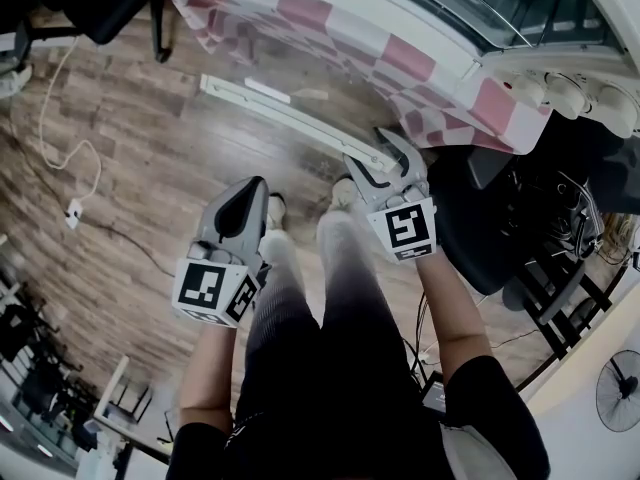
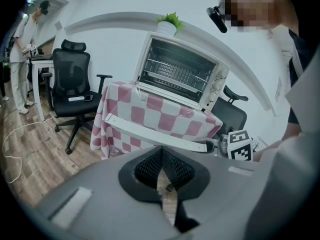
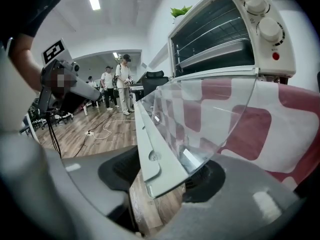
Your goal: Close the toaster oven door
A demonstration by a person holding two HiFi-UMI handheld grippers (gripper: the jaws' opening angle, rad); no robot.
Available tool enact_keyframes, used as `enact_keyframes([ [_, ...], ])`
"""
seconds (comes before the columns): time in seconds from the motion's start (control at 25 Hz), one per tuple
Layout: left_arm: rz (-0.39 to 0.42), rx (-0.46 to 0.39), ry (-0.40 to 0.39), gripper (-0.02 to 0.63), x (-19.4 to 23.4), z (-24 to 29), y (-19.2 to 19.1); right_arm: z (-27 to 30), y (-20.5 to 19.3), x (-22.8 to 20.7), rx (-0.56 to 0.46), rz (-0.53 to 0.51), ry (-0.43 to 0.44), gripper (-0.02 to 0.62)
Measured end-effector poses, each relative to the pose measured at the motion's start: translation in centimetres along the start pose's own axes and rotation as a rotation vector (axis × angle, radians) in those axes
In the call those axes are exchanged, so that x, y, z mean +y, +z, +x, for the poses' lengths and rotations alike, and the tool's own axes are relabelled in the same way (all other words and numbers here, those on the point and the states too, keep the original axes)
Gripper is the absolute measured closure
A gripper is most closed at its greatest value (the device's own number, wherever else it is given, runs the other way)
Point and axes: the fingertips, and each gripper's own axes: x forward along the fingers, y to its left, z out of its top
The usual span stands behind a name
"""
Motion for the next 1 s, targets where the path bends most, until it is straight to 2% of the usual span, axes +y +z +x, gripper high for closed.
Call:
enact_keyframes([
  [0.2, 0.012, 0.008, -0.009, 0.588, -0.4, -0.1, 0.6, -0.5, 0.5, 0.6, -0.011, 0.023, 0.02, 0.371],
  [0.36, 0.052, 0.008, -0.025, 0.588, -1.1, -0.3, 1.3, -1.2, 1.3, 1.2, -0.021, 0.047, 0.043, 0.374],
  [0.68, 0.062, -0.019, -0.027, 0.588, -2.5, -2.0, 2.9, -3.7, 4.3, 2.8, -0.059, 0.089, 0.095, 0.38],
  [1.0, 0.075, -0.073, -0.014, 0.589, -2.8, -4.0, 4.9, -5.7, 7.8, 3.3, -0.106, 0.108, 0.094, 0.383],
])
